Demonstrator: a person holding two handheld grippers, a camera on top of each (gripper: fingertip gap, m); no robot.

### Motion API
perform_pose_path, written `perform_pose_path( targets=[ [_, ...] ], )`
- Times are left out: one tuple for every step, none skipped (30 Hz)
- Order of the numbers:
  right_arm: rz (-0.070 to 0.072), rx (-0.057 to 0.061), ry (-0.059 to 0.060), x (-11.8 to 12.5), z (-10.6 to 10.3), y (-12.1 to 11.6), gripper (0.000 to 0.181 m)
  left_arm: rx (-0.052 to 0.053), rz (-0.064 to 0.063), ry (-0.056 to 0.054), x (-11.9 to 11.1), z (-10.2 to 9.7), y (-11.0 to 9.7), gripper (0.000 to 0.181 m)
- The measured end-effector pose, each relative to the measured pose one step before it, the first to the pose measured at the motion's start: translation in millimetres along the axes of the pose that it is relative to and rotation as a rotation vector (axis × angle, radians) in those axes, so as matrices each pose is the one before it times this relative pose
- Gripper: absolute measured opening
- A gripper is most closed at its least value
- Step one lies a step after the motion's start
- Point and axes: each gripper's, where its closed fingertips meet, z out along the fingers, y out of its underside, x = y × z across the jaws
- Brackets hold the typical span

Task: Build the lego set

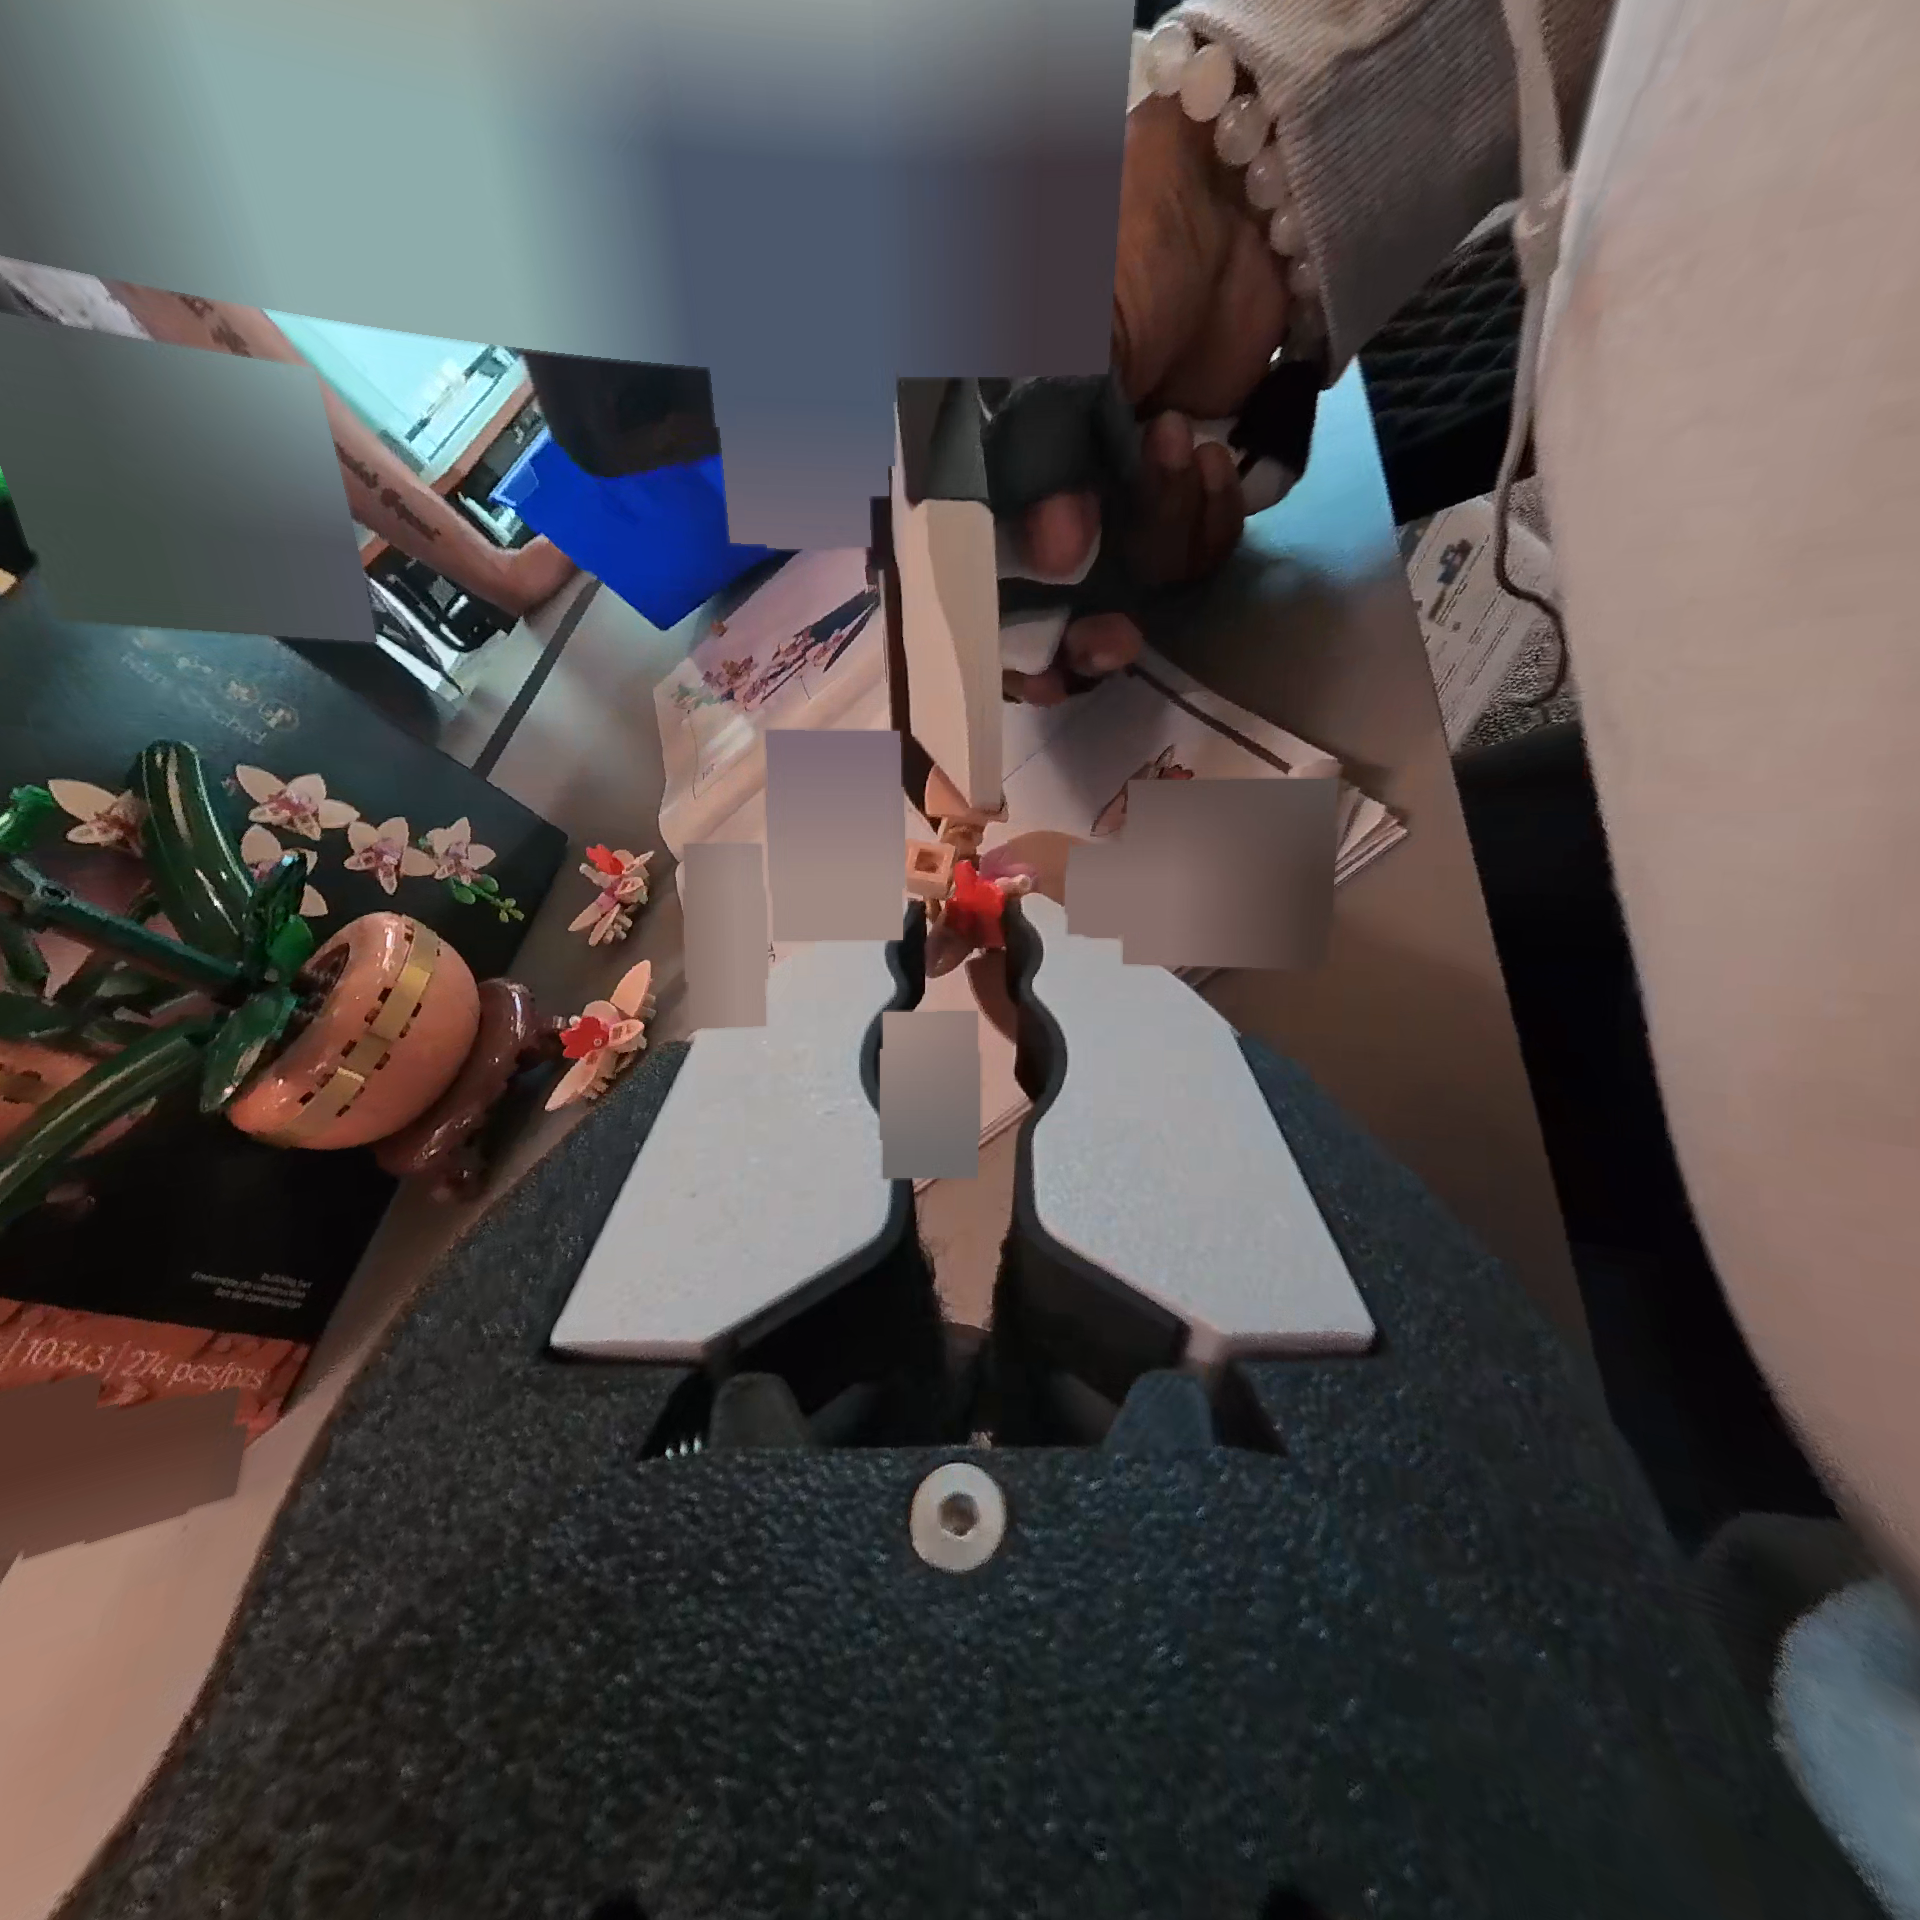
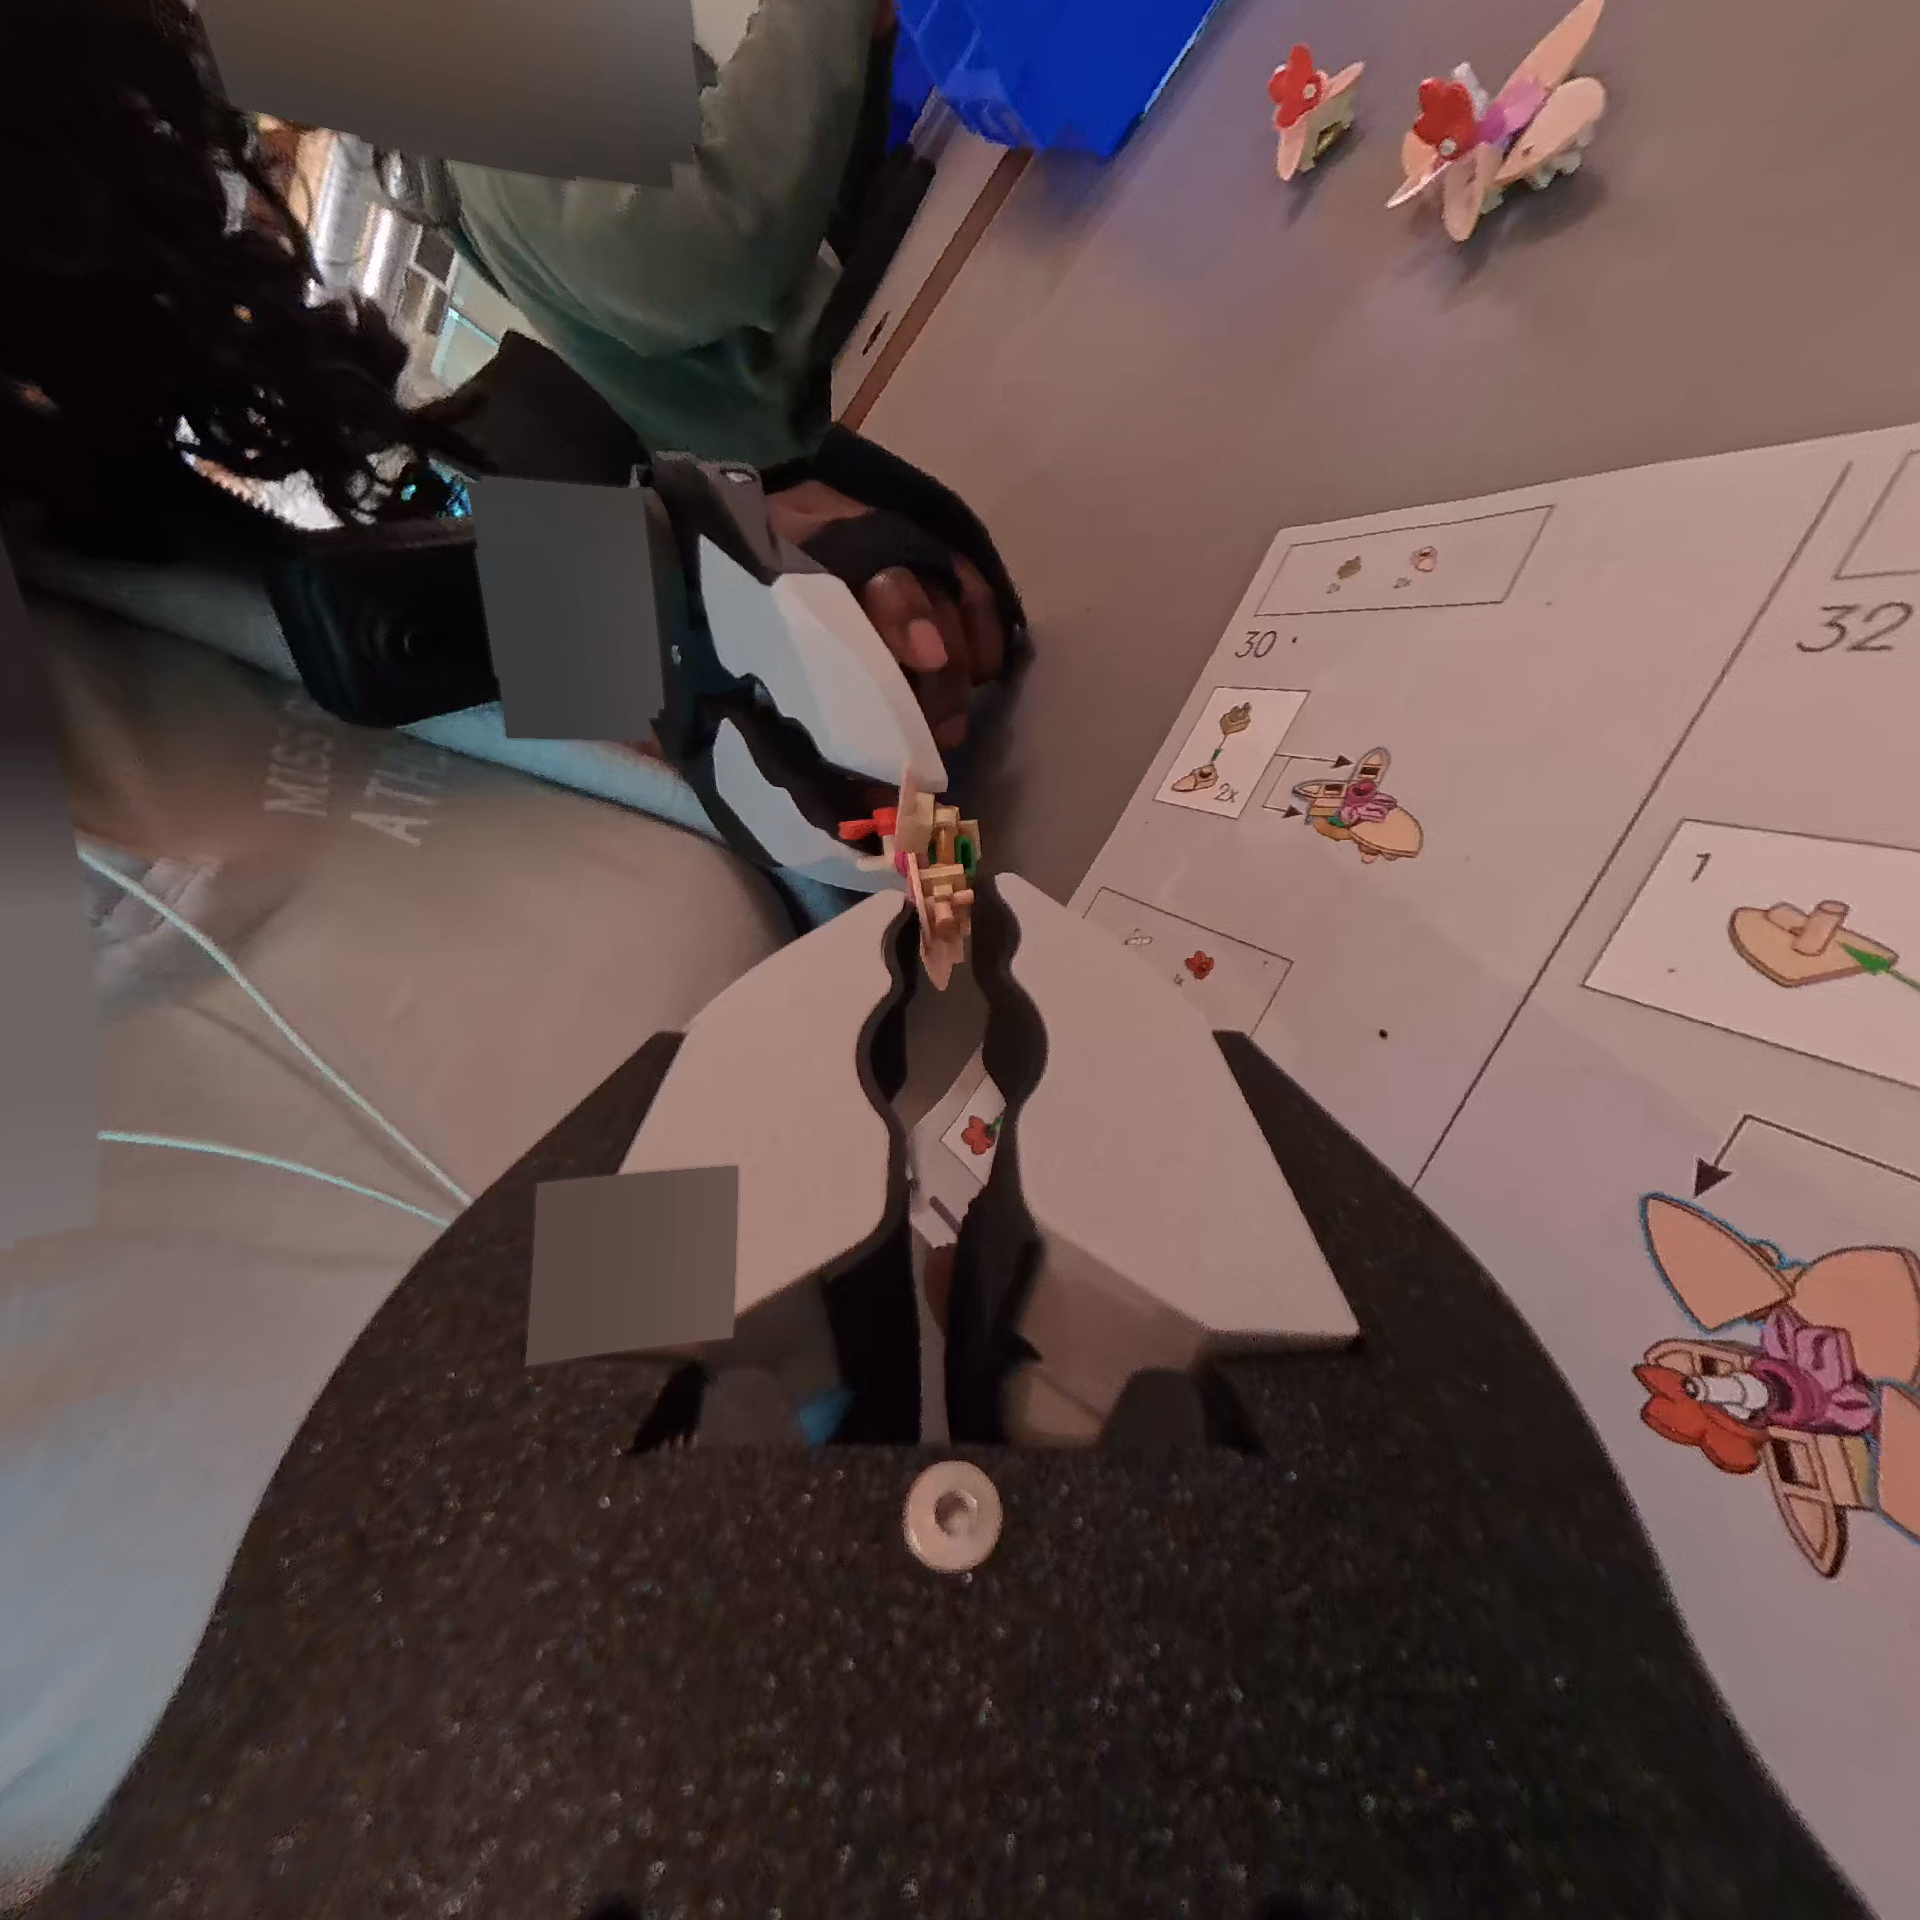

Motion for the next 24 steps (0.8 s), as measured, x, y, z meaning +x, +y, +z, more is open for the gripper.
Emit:
perform_pose_path(
  targets=[
    [-0.0101,-0.0094,-0.0050,-1.28,-0.11,0.40,0.009,0.0098,0.0107,0.0013,0.50,-0.50,-1.31,0.014],
    [-0.0054,-0.0060,-0.0044,-1.09,-0.04,0.12,0.009,0.0077,0.0096,0.0011,0.45,-0.35,-1.10,0.014],
    [-0.0038,-0.0032,-0.0048,-0.83,0.00,0.10,0.009,0.0076,0.0081,0.0019,0.41,-0.27,-1.09,0.014],
    [-0.0003,-0.0056,-0.0047,-0.63,0.31,0.67,0.009,0.0076,0.0079,0.0052,0.80,-0.35,-0.91,0.014],
    [0.0012,-0.0020,-0.0039,-0.55,0.48,0.45,0.009,0.0074,0.0063,0.0046,0.96,-0.28,-0.87,0.013],
    [0.0009,-0.0002,-0.0018,-0.19,0.54,0.18,0.009,0.0058,0.0036,0.0018,0.49,-0.23,-0.65,0.013],
    [0.0006,-0.0006,-0.0006,0.10,0.26,0.34,0.009,0.0025,0.0020,0.0018,0.27,-0.09,-0.23,0.013],
    [0.0002,-0.0027,-0.0021,-0.12,0.18,0.65,0.009,0.0033,0.0022,0.0032,0.44,-0.16,-0.29,0.014],
    [0.0007,0.0018,-0.0023,-0.12,-0.04,-0.12,0.009,0.0032,0.0007,0.0004,0.00,-0.07,-0.19,0.014],
    [0.0018,0.0025,-0.0030,-0.15,-0.07,-0.37,0.009,0.0033,0.0003,-0.0013,-0.30,-0.01,-0.26,0.013],
    [0.0034,0.0015,-0.0003,0.37,-0.37,-0.19,0.009,0.0001,-0.0018,-0.0005,-0.29,0.45,0.22,0.014],
    [0.0010,-0.0009,0.0043,0.94,-0.32,-0.04,0.009,-0.0051,-0.0054,0.0024,0.05,0.61,0.93,0.013],
    [0.0003,0.0015,0.0028,0.66,-0.29,-0.28,0.009,-0.0035,-0.0052,0.0010,-0.31,0.65,0.47,0.014],
    [0.0009,0.0036,-0.0019,-0.11,-0.44,-0.46,0.009,0.0012,-0.0031,-0.0003,-0.45,0.24,-0.14,0.014],
    [0.0020,0.0059,-0.0021,-0.25,-0.57,-0.78,0.009,0.0021,-0.0053,0.0000,-0.71,0.35,-0.33,0.014],
    [0.0013,0.0051,-0.0013,-0.19,-0.63,-0.56,0.009,0.0003,-0.0103,0.0048,-0.20,0.48,0.00,0.014],
    [-0.0002,0.0045,-0.0014,-0.32,-0.39,-0.31,0.009,-0.0001,-0.0128,0.0107,0.50,0.51,0.04,0.016],
    [-0.0016,0.0030,-0.0007,-0.23,-0.14,-0.13,0.009,0.0019,-0.0133,0.0051,-0.31,0.32,-0.30,0.018],
    [-0.0004,0.0021,-0.0016,-0.39,-0.14,-0.08,0.009,0.0022,-0.0110,0.0039,-0.14,0.35,-0.55,0.018],
    [-0.0002,0.0005,-0.0022,-0.30,0.08,0.28,0.009,0.0026,-0.0048,0.0040,0.08,0.23,-0.60,0.018],
    [-0.0002,0.0006,0.0019,0.39,-0.10,0.31,0.009,-0.0017,-0.0012,0.0051,0.26,0.37,0.35,0.019],
    [0.0015,-0.0010,0.0025,0.72,0.00,0.62,0.009,-0.0056,-0.0023,0.0052,0.19,0.45,1.07,0.019],
    [-0.0006,-0.0006,-0.0007,0.04,-0.02,0.61,0.009,-0.0043,-0.0065,0.0081,0.56,0.47,0.49,0.019],
    [-0.0010,0.0012,-0.0033,-0.37,-0.22,0.30,0.009,-0.0011,-0.0085,0.0064,0.28,0.17,-0.13,0.019]
  ],
)
